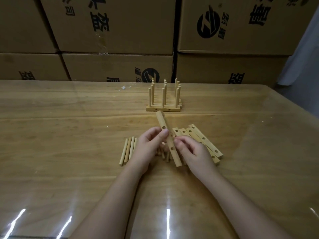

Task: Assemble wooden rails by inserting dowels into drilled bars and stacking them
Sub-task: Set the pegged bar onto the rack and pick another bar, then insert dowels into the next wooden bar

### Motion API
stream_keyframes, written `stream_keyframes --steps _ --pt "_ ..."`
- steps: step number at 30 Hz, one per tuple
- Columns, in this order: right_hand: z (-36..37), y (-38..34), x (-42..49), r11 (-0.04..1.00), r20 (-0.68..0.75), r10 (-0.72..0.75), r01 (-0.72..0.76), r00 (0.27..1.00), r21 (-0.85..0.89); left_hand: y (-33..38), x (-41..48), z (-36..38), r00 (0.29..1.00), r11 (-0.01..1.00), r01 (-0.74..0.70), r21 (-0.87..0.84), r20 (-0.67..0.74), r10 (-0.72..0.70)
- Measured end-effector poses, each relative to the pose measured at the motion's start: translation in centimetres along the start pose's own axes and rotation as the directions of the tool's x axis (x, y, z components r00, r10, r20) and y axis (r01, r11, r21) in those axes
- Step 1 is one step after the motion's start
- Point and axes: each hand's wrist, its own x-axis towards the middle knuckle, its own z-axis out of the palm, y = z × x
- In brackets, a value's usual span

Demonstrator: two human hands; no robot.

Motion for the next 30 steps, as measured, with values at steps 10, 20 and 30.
stream_keyframes --steps 10,20,30 --pt "0.2 1.0 0.2 0.66 0.242 -0.15 0.279 0.959 -0.697 0.6 0.2 -0.5 0.978 0.971 0.117 -0.206 -0.145 -0.149" --pt "0.6 1.1 0.6 0.628 0.229 -0.179 0.29 0.957 -0.722 0.5 0.0 0.2 0.987 0.986 0.102 -0.13 -0.111 -0.117" --pt "0.9 0.5 0.4 0.674 0.303 -0.24 0.383 0.922 -0.632 0.6 0.1 0.4 0.986 0.988 0.106 -0.109 -0.118 -0.118"
